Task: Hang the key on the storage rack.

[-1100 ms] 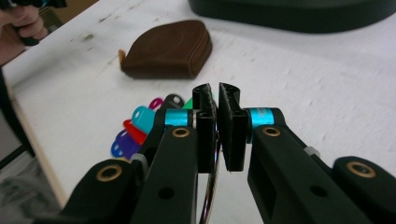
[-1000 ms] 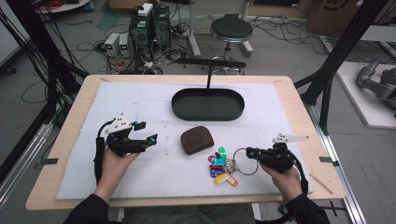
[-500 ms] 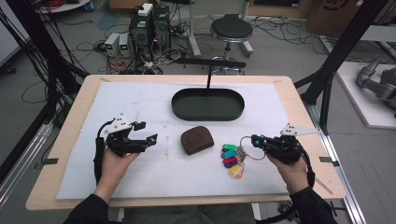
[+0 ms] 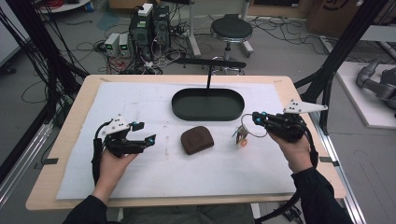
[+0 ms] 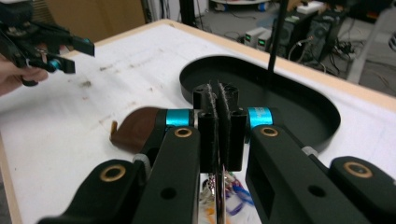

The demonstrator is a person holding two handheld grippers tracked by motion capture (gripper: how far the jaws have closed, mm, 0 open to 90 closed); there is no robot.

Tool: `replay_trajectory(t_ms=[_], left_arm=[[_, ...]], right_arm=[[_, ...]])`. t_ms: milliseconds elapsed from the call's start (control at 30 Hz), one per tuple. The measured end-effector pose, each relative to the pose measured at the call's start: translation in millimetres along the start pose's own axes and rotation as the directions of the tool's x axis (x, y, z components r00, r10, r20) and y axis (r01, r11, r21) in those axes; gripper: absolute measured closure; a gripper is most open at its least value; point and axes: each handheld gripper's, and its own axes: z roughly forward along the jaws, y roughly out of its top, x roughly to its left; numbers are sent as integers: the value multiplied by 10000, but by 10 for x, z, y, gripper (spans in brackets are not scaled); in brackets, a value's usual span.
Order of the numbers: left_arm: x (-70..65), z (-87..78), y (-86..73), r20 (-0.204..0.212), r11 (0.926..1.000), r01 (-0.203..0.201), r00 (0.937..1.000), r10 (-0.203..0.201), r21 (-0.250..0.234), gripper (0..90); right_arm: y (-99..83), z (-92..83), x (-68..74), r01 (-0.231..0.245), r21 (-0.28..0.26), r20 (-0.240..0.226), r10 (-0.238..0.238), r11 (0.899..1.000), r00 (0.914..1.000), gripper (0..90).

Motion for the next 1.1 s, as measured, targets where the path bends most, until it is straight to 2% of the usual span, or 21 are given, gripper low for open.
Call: replay_trajectory(t_ms=[133,167,267,533,633,733,967,1100], left_arm=[[1,-14,-6,-20,10000,9,10000,-9,-15,279],[-1,-19,-6,-18,10000,-3,10000,3,0,279],[-5,-31,-11,-7,10000,3,10000,-3,-24,279],[6,-45,-23,-10,10000,53,10000,-54,-58,279],[9,-40,-22,24,10000,21,10000,-21,-42,279],[11,-37,-22,49,10000,6,10000,-6,-34,279],[19,-54,-31,59,10000,15,10000,-14,-67,279],[33,-83,-48,35,9999,71,10000,-71,-73,279]], right_arm=[[207,89,-64,511,-128,-264,-514,9986,9983,879],[207,89,-64,511,-128,-264,-514,9986,9983,879],[360,193,-116,729,-269,-324,-738,9970,9967,879],[603,376,-212,931,-460,-209,-941,9946,9953,880],[729,475,-285,1011,-565,-34,-1014,9933,9948,879],[761,529,-335,984,-674,72,-982,9929,9951,879],[805,758,-502,899,-432,462,-879,9950,9951,879],[787,847,-627,647,-338,728,-621,9973,9954,879]])
